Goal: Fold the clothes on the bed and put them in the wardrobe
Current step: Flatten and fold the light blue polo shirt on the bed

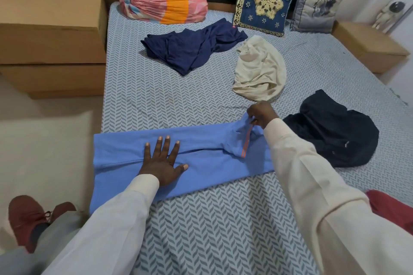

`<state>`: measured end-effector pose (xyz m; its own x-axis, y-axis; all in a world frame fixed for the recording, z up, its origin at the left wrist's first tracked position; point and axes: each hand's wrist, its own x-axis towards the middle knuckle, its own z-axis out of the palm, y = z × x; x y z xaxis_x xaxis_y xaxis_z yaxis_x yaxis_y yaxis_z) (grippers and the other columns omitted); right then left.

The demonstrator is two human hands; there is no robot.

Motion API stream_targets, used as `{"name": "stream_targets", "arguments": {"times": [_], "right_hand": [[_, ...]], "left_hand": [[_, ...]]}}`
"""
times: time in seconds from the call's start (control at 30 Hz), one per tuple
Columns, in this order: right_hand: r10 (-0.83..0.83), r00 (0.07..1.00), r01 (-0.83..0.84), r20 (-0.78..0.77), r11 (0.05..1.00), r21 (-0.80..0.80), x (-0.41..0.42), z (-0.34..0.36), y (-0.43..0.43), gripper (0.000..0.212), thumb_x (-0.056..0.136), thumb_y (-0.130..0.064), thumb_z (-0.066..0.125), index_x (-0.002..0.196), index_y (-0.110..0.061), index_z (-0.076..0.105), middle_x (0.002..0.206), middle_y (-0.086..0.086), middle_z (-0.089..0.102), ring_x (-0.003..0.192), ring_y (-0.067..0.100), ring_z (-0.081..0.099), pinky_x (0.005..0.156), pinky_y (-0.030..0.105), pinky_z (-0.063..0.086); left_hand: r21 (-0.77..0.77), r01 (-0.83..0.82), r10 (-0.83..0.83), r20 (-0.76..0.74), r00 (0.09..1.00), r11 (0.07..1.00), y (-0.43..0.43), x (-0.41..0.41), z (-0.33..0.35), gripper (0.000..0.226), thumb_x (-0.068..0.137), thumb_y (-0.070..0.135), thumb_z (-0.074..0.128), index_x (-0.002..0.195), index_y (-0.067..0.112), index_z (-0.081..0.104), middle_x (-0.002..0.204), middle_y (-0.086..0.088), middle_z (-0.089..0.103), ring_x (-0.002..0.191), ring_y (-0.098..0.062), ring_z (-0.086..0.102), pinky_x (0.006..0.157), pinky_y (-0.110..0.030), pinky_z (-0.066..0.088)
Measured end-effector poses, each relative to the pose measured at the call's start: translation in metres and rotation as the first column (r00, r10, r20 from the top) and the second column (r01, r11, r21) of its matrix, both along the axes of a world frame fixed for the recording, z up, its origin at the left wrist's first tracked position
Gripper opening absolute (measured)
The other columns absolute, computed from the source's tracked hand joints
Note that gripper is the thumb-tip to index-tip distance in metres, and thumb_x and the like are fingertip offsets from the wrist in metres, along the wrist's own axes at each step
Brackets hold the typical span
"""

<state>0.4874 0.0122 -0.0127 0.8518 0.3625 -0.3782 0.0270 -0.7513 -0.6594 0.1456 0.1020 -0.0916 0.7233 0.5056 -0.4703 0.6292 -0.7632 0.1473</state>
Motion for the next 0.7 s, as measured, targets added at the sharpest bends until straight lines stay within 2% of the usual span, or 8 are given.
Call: {"name": "stream_targets", "arguments": {"times": [0.07, 0.13, 0.17, 0.3, 0.43, 0.53, 0.6, 0.7], "right_hand": [[-0.03, 1.0, 0.03, 0.0, 0.997, 0.067, 0.004, 0.005, -0.01, 0.026, 0.072, 0.002, 0.058, 0.067, -0.016, 0.041, 0.071, 0.009, 0.046, 0.063, 0.022, 0.047, 0.056, 0.029, 0.046], [-0.013, 1.0, 0.012, 0.012, 0.996, 0.086, 0.005, 0.003, -0.021, 0.03, 0.069, 0.01, 0.053, 0.061, -0.014, 0.038, 0.06, 0.007, 0.035, 0.055, 0.018, 0.036, 0.054, 0.027, 0.031], [-0.008, 1.0, 0.007, 0.012, 0.997, 0.078, 0.003, 0.002, -0.028, 0.031, 0.073, 0.013, 0.051, 0.059, -0.012, 0.039, 0.057, 0.007, 0.035, 0.051, 0.016, 0.036, 0.053, 0.026, 0.03], [-0.125, 0.986, 0.133, -0.115, 0.989, 0.065, -0.001, -0.014, -0.058, 0.025, 0.077, 0.005, 0.067, 0.068, -0.011, 0.049, 0.06, 0.011, 0.048, 0.056, 0.02, 0.049, 0.041, 0.021, 0.039], [-0.125, 0.992, 0.125, 0.014, 0.991, -0.037, 0.035, -0.054, -0.077, 0.038, 0.053, -0.019, 0.082, 0.075, -0.017, 0.051, 0.078, 0.012, 0.059, 0.07, 0.025, 0.059, 0.061, 0.039, 0.052], [-0.004, 0.999, 0.005, 0.036, 1.0, -0.029, 0.01, -0.022, -0.067, 0.033, 0.067, -0.027, 0.081, 0.067, -0.02, 0.048, 0.063, 0.005, 0.049, 0.061, 0.022, 0.049, 0.057, 0.035, 0.042], [0.099, 0.995, -0.1, -0.013, 0.995, -0.026, -0.004, -0.004, -0.059, 0.025, 0.082, -0.022, 0.068, 0.065, -0.022, 0.048, 0.064, 0.0, 0.047, 0.062, 0.019, 0.046, 0.056, 0.03, 0.04], [0.31, 0.951, -0.31, -0.011, 0.945, -0.102, -0.004, -0.002, -0.05, 0.012, 0.078, -0.011, 0.059, 0.072, -0.018, 0.051, 0.073, 0.001, 0.049, 0.074, 0.018, 0.048, 0.063, 0.029, 0.041]], "left_hand": [[-0.001, -0.001, 0.001, 0.001, 1.0, 1.0, 0.0, 0.0, 0.0, 0.083, 0.09, 0.075, 0.013, 0.149, 0.031, -0.027, 0.143, 0.002, -0.046, 0.141, -0.024, -0.037, 0.101, -0.053, -0.031], [-0.001, 0.001, -0.001, -0.005, 1.0, 1.0, 0.0, 0.0, 0.0, 0.083, 0.09, 0.075, 0.013, 0.148, 0.031, -0.028, 0.14, 0.003, -0.047, 0.141, -0.024, -0.036, 0.104, -0.054, -0.029], [-0.003, -0.002, 0.002, -0.004, 1.0, 1.0, 0.0, 0.0, -0.001, 0.083, 0.09, 0.075, 0.013, 0.147, 0.031, -0.028, 0.141, 0.003, -0.046, 0.141, -0.024, -0.036, 0.106, -0.054, -0.028], [-0.008, -0.007, 0.007, 0.001, 1.0, 1.0, 0.001, 0.0, -0.001, 0.083, 0.09, 0.076, 0.013, 0.147, 0.032, -0.028, 0.142, 0.003, -0.045, 0.142, -0.023, -0.035, 0.107, -0.054, -0.027], [0.002, -0.008, 0.008, -0.003, 1.0, 1.0, 0.0, 0.0, -0.001, 0.083, 0.089, 0.076, 0.013, 0.147, 0.032, -0.028, 0.148, 0.002, -0.043, 0.141, -0.023, -0.036, 0.101, -0.051, -0.031], [0.002, -0.009, 0.009, 0.005, 1.0, 1.0, 0.001, 0.0, -0.001, 0.084, 0.086, 0.078, 0.009, 0.144, 0.033, -0.032, 0.147, 0.002, -0.044, 0.141, -0.023, -0.036, 0.101, -0.051, -0.031], [-0.008, -0.005, 0.006, 0.013, 1.0, 1.0, 0.001, -0.001, -0.001, 0.088, 0.071, 0.086, -0.007, 0.138, 0.035, -0.036, 0.149, 0.002, -0.043, 0.141, -0.023, -0.037, 0.098, -0.049, -0.036], [-0.025, -0.009, 0.009, 0.027, 1.0, 1.0, 0.002, 0.0, -0.003, 0.103, 0.049, 0.09, -0.027, 0.137, 0.037, -0.038, 0.146, 0.003, -0.046, 0.14, -0.022, -0.038, 0.095, -0.048, -0.039]]}}
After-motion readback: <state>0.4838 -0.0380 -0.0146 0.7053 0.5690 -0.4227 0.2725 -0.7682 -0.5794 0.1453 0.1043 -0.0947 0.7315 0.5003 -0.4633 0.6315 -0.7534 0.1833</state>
